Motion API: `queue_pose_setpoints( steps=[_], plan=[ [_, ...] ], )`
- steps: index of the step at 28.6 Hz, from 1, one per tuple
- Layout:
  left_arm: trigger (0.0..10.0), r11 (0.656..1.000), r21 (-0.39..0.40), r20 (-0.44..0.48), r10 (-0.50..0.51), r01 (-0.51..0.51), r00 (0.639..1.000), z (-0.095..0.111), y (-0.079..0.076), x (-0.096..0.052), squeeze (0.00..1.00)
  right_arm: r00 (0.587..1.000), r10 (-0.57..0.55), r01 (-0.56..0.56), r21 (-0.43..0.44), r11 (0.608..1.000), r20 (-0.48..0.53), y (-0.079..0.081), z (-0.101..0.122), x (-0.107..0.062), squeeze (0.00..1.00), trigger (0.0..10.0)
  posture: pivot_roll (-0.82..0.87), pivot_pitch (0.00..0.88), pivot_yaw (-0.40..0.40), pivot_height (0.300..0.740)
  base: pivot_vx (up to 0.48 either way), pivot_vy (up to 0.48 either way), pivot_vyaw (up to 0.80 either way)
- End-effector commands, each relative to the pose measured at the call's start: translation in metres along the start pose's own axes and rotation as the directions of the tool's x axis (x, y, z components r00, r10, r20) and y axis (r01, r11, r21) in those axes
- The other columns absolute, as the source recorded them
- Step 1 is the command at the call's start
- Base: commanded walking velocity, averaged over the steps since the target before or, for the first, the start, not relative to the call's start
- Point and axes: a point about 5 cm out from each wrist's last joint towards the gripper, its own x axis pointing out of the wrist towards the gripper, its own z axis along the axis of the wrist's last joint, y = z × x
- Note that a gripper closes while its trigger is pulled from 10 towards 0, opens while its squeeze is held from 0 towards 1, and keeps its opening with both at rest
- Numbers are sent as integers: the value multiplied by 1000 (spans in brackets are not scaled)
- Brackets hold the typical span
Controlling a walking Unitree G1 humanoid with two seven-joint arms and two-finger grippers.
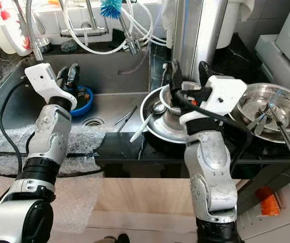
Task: Kitchen organization
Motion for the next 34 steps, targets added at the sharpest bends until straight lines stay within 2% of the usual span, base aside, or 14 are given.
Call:
queue_pose_setpoints(
  steps=[1,5,6,12,18,25,34],
  plan=[
    [10000,1000,11,33,10,-11,999,10,8,-1,0,1000,13,-13,11,1000,5,4,3,-1,0,10000,-68,121,122,740,0,0,0],
    [10000,1000,14,32,14,-14,999,11,11,-3,0,1000,-13,13,-13,1000,-19,-3,1,-2,0,10000,-62,120,120,740,0,0,0],
    [10000,1000,17,27,12,-13,1000,11,12,-5,0,999,-32,31,-25,999,-29,-8,1,-1,0,10000,-61,119,119,740,0,322,0],
    [10000,1000,18,16,14,-14,1000,10,12,-7,0,997,-61,59,-39,998,-49,-14,0,-1,0,10000,-61,119,119,740,0,427,0],
    [10000,1000,13,11,11,-11,1000,11,10,-7,0,995,-71,69,-36,997,-65,-15,-2,-1,0,10000,-62,119,121,740,0,480,-598],
    [10000,1000,23,24,6,-6,1000,14,8,-6,0,996,-68,65,-46,997,-54,-15,-1,-1,0,10000,-58,120,122,740,0,454,0],
    [10000,1000,18,30,-3,3,1000,18,4,-5,0,996,-73,70,-51,996,-60,-15,-2,-1,0,10000,-58,118,123,740,0,0,0]
  ],
)
